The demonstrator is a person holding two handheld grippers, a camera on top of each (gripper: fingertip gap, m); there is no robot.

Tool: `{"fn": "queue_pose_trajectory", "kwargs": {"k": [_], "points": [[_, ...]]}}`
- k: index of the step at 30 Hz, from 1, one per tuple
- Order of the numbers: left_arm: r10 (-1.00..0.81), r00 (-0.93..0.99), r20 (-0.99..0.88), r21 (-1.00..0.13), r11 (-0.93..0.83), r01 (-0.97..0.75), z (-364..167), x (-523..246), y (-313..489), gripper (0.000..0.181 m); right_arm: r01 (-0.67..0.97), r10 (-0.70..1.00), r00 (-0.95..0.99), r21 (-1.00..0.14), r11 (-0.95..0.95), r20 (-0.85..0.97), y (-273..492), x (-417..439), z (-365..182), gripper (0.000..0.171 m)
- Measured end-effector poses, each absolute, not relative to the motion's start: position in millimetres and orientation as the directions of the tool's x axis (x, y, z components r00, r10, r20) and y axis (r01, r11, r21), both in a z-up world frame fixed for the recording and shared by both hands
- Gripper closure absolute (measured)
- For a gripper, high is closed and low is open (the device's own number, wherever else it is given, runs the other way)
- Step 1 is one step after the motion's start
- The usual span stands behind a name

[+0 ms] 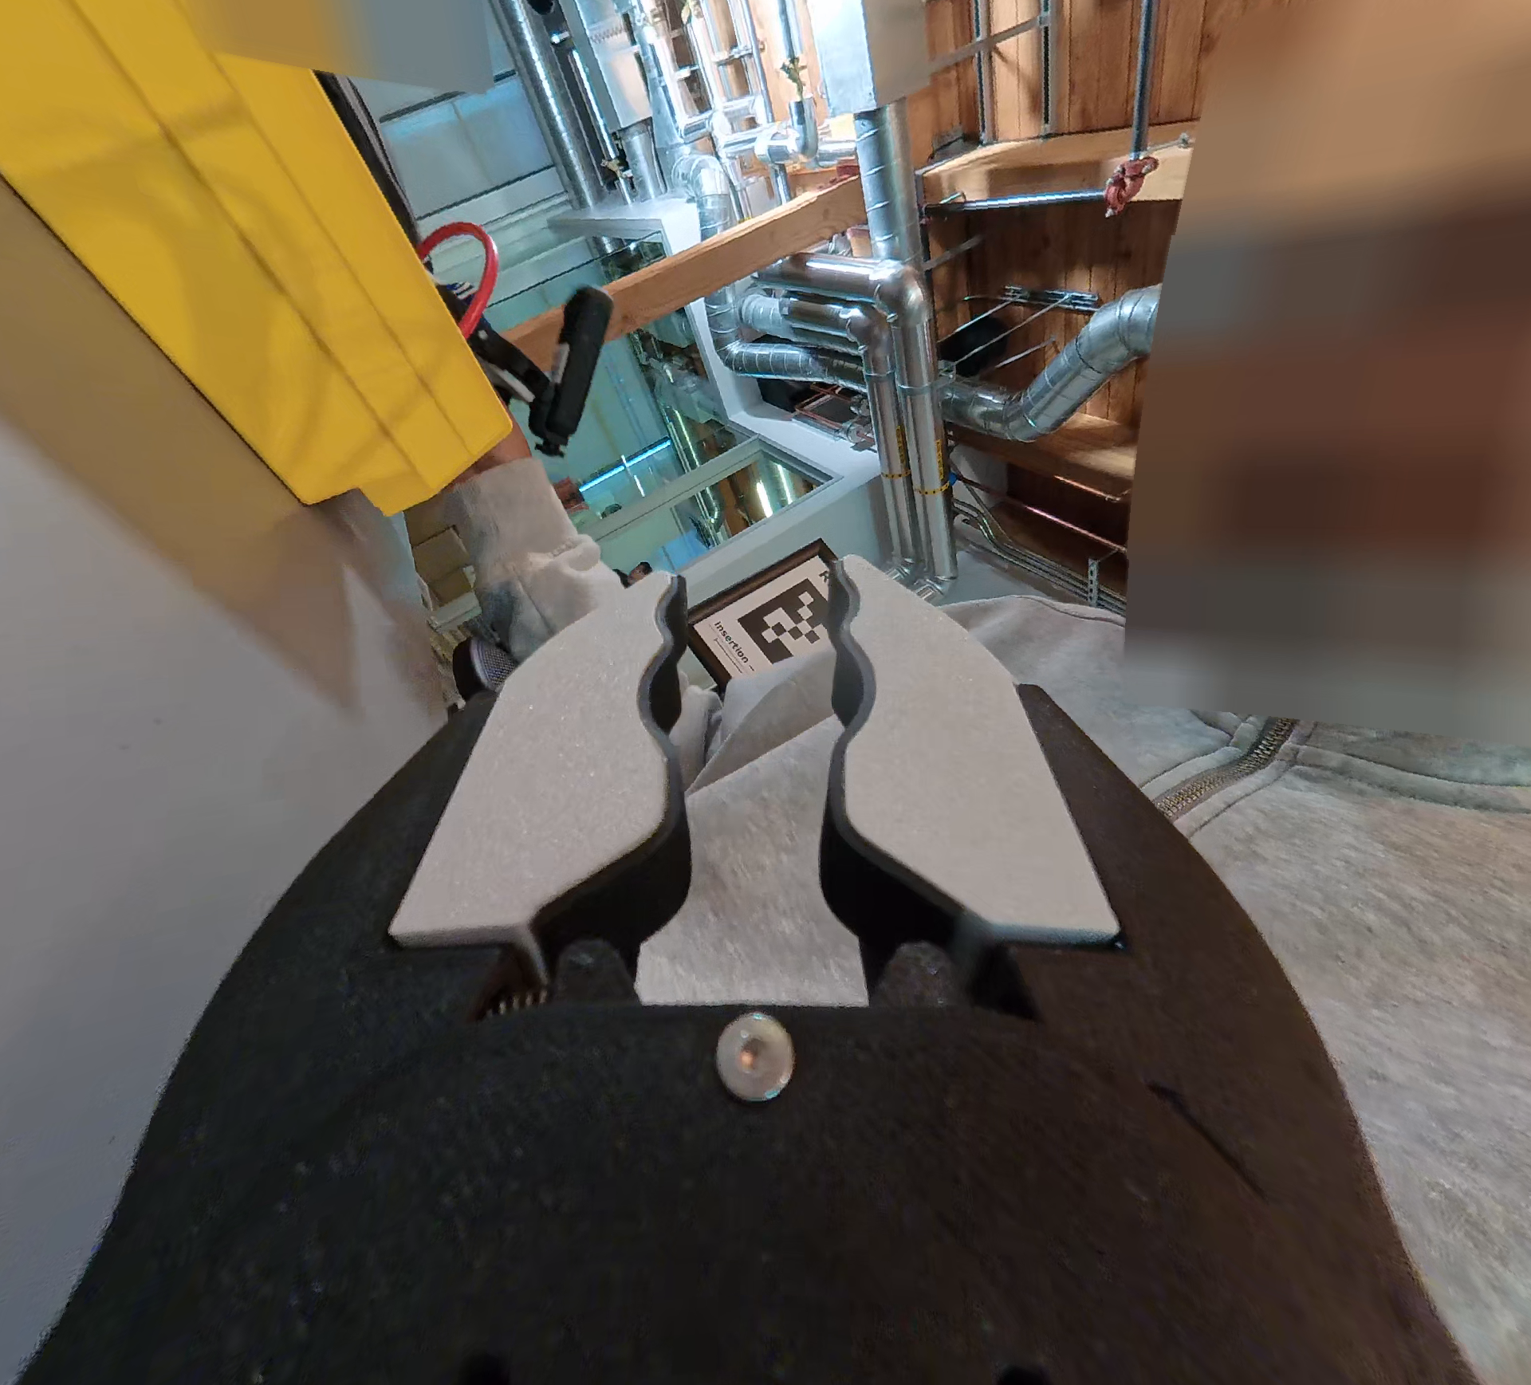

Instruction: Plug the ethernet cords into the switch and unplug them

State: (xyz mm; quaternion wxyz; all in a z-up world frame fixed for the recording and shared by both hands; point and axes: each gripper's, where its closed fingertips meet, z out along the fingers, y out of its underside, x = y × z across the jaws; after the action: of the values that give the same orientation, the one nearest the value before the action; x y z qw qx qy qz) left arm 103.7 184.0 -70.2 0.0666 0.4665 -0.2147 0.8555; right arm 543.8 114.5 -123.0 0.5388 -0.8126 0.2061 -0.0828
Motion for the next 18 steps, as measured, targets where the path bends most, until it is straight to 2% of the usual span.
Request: {"fn": "queue_pose_trajectory", "kwargs": {"k": [1,2,6,18], "points": [[-0.082,-0.555,0.828,-0.301,-0.899,-0.317,-71,104,184,0.148,-0.271,-0.392,0.915,-0.865,-0.421,-0.096,117,540,-139,0.118],[-0.079,-0.554,0.829,-0.299,-0.899,-0.319,-71,104,184,0.148,-0.279,-0.361,0.927,-0.831,-0.481,-0.102,119,536,-154,0.133],[-0.086,-0.553,0.829,-0.305,-0.899,-0.316,-71,104,184,0.148,-0.406,-0.326,0.901,-0.820,-0.404,-0.285,125,528,-159,0.154],[-0.101,-0.572,0.814,-0.339,-0.883,-0.325,-63,101,175,0.149,-0.512,-0.341,0.847,-0.797,-0.319,-0.408,122,519,-156,0.159]]}}
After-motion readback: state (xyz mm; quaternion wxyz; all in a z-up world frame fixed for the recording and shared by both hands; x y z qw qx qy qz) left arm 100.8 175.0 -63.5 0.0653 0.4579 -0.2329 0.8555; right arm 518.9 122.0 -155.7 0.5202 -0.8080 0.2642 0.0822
